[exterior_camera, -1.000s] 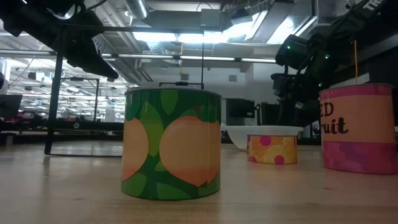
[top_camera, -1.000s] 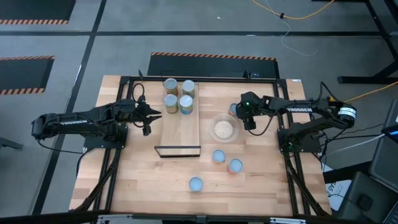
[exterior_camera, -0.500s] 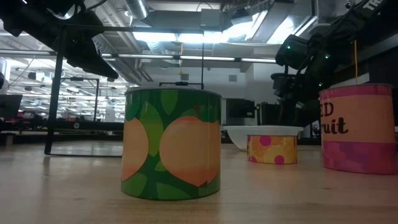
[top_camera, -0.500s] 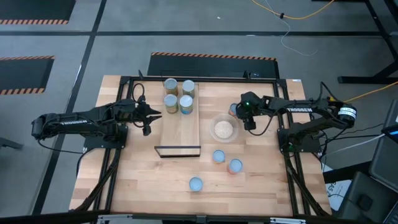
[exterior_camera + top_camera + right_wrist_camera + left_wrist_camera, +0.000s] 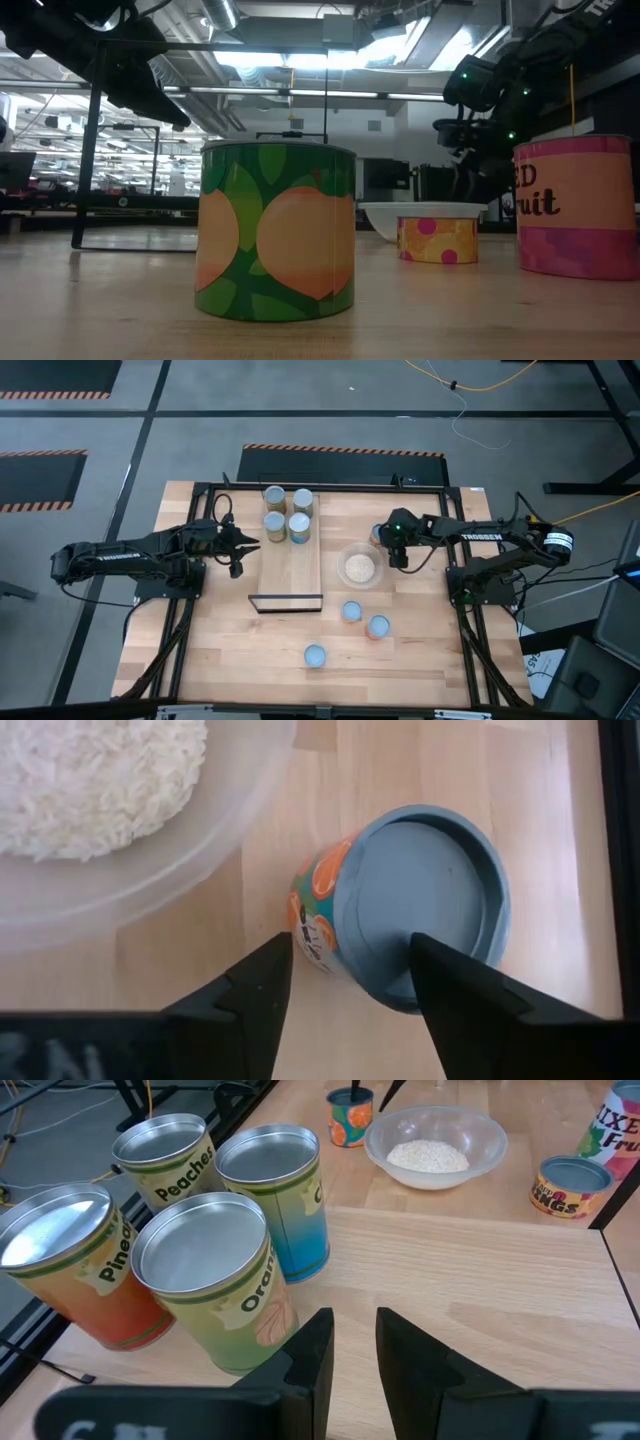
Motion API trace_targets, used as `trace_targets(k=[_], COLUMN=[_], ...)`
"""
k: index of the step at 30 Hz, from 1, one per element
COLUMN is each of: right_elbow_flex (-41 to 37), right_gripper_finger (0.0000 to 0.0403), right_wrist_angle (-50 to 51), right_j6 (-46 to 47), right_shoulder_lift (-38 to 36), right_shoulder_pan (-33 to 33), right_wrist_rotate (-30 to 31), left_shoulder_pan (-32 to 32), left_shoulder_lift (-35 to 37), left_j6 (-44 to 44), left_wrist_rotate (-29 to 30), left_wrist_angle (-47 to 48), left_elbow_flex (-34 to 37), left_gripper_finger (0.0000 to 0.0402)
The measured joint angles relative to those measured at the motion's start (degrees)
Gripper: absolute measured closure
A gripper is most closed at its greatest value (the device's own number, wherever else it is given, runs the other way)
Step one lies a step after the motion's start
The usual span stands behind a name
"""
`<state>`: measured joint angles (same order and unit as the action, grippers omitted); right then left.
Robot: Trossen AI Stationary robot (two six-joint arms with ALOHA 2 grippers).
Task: Pick and place cans onto a shelf
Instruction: Put the small canned oranges on the shelf
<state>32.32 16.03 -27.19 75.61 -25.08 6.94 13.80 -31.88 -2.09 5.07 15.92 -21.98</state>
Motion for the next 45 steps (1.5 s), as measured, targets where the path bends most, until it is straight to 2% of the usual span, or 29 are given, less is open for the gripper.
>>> trace_targets(k=[11,13,18,20,25,38,45], right_elbow_flex=[0.43,1.00,2.16,2.23,2.23,2.33,9.70], right_gripper_finger=[0.0210,0.0238,0.0360,0.0388,0.0380,0.0394,0.0395], right_wrist_angle=[0.24,0.73,0.92,0.81,0.65,0.33,8.96], right_j6=[1.89,1.94,1.56,1.47,1.45,1.43,1.49], right_shoulder_lift=[0.09,0.13,0.22,0.20,0.20,-0.47,-0.98], right_shoulder_pan=[-0.04,-0.07,-0.04,-0.06,-0.04,0.36,1.32], right_wrist_rotate=[0.13,0.17,-0.24,-0.36,-0.26,-0.09,-0.07], left_shoulder_pan=[0.00,0.00,0.00,0.00,0.00,0.00,0.00], left_shoulder_lift=[0.00,0.02,0.02,0.02,0.00,0.00,0.01], left_j6=[0.04,0.02,0.04,0.02,0.02,0.00,0.02], left_wrist_rotate=[-0.01,-0.01,0.20,0.20,0.20,0.20,0.20], left_wrist_angle=[-0.31,-0.33,-1.14,-1.19,-1.20,-4.17,-4.15], left_elbow_flex=[-0.01,-0.01,-0.02,-0.02,-0.02,-0.02,-0.02], left_gripper_finger=[0.0331,0.0331,0.0331,0.0331,0.0331,0.0331,0.0331])
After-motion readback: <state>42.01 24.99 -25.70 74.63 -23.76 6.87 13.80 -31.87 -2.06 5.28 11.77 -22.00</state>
